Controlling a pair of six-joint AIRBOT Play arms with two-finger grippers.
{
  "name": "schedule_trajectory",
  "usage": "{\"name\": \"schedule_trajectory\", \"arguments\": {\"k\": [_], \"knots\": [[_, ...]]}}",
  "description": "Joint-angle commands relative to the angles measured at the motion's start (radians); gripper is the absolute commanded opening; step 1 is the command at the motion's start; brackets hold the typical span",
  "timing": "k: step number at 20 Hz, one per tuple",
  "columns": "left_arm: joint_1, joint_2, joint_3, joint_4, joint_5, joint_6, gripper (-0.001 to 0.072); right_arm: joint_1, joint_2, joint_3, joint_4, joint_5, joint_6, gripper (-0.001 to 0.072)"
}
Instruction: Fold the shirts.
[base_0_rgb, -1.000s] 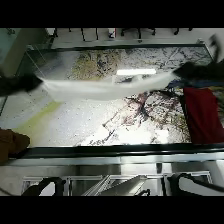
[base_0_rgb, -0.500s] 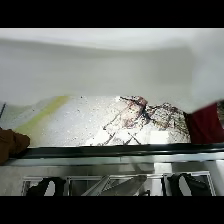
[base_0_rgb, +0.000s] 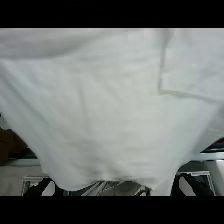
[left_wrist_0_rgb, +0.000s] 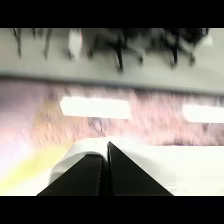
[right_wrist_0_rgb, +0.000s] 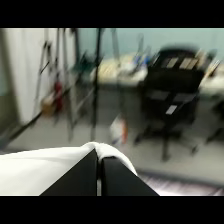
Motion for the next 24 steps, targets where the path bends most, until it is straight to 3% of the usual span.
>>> {"name": "schedule_trajectory", "arguments": {"k": [1,4,7,10,14,19,24], "knots": [[-0.141,-0.153,-0.222,0.099,-0.005,0.044,0.0014,0.086,-0.194,-0.149,0.06,-0.08,-0.002,0.0021],[-0.207,-0.331,-0.413,0.262,-0.12,0.043,0.0014,0.165,-0.38,-0.336,0.06,0.067,-0.004,0.0021],[-0.181,-0.538,-0.483,0.276,-0.232,0.042,0.0015,0.201,-0.604,-0.404,0.074,0.199,-0.003,0.002],[-0.13,-0.732,-0.409,0.269,-0.265,0.007,0.0015,0.196,-0.76,-0.394,0.12,0.326,0.006,0.002],[-0.134,-0.905,-0.159,0.269,-0.224,-0.029,0.0015,0.159,-0.803,-0.331,0.124,0.465,0.008,0.002],[-0.198,-1.007,0.131,0.272,-0.184,-0.115,0.0014,0.074,-0.818,-0.201,0.12,0.434,0.003,0.002],[-0.26,-1.007,0.197,0.278,-0.127,-0.123,0.0014,0.026,-0.817,-0.185,0.032,0.309,-0.003,0.002]]}}
